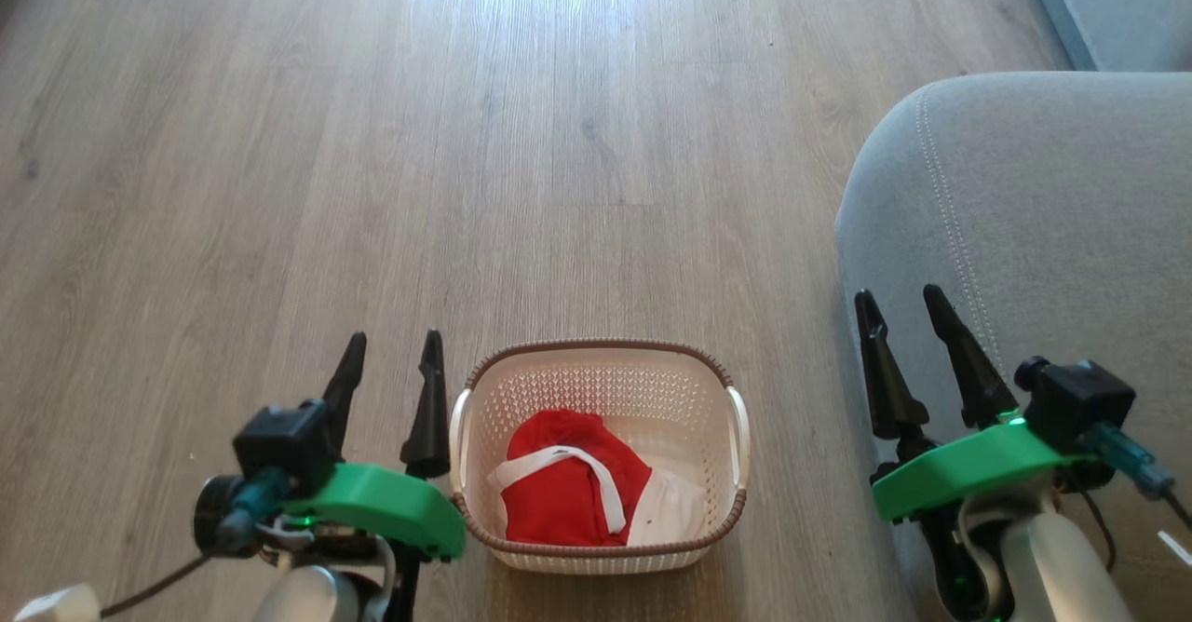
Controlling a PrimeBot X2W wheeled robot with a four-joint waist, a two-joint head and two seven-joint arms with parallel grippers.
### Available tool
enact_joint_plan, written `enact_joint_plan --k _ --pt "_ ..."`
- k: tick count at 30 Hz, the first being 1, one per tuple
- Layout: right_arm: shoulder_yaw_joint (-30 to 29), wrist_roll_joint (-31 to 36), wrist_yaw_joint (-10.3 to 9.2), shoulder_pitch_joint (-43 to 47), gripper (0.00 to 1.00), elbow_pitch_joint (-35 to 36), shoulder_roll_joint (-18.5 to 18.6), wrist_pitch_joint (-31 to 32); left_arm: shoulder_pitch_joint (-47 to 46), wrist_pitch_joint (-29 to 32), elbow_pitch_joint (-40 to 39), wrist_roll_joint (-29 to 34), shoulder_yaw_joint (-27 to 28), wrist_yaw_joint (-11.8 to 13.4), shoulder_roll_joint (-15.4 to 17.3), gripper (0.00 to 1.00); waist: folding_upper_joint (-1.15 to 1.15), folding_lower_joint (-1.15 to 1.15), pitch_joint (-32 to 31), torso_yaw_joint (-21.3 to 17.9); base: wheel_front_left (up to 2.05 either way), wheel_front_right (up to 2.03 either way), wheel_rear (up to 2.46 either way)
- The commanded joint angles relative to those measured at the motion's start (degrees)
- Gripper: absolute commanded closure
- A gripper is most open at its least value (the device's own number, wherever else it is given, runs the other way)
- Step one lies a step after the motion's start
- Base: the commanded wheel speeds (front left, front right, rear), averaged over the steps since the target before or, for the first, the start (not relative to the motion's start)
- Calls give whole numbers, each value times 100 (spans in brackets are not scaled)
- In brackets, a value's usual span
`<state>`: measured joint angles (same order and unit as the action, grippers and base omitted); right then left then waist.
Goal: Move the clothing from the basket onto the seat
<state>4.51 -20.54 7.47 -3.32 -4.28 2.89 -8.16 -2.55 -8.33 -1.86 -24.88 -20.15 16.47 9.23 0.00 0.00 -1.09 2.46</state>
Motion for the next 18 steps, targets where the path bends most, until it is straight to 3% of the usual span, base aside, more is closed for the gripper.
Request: enact_joint_plan --k 1,9,18 --pt "122 168 2 -256 0 117 1 -104 -349 -86 -173 202 16 146 109 0 0 0 -14 -10 0 0 0" --pt "177 414 2 -275 0 -442 0 -240 -356 -222 -14 579 -340 536 205 0 0 0 -67 -44 0 0 0" --pt "314 990 2 -388 0 -715 0 -393 -295 -376 75 1045 -362 571 132 0 0 0 -61 -52 0 0 0"
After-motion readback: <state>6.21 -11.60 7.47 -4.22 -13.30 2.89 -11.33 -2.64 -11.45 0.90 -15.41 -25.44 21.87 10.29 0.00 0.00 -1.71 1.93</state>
